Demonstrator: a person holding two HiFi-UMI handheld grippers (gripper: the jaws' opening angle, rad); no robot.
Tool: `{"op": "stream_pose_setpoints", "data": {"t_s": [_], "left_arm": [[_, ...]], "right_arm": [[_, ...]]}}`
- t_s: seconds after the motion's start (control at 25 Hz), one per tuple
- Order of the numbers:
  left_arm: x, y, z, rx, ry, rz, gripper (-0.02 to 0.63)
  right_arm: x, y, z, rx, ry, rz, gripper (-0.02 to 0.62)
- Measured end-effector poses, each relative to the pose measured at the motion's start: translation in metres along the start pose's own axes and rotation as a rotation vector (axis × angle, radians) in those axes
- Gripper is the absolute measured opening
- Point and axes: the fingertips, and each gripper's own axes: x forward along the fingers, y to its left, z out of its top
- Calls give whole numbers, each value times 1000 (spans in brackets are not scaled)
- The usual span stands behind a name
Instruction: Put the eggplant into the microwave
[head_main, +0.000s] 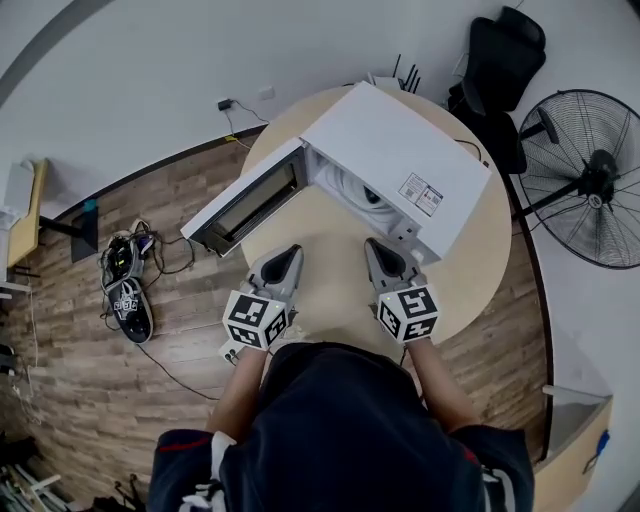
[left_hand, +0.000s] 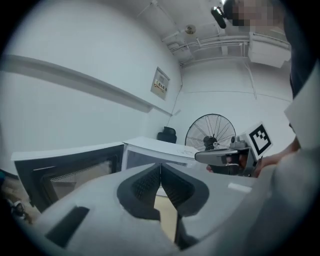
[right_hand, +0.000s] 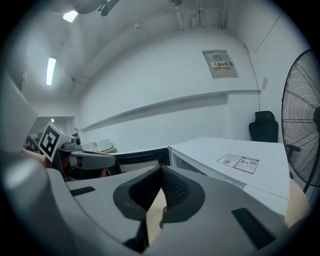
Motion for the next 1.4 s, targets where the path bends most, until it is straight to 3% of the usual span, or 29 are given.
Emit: {"op": "stream_pose_setpoints", "data": {"t_s": [0.4,0.56,0.88,1.4], "left_arm": [[-37,-8,34,111,-77,126,18],[-48,-4,41,95,-108,155,17],[-61,1,54,78,-159,176,18],[-61,-15,66,179,-171,187,18]], "right_arm": [[-10,12,27,-34,-77,40,11],[-10,20,35,-45,-98,57,11],[-16,28,41,-78,-111,60,11],[-20,26,53,-88,-141,57,11]]}}
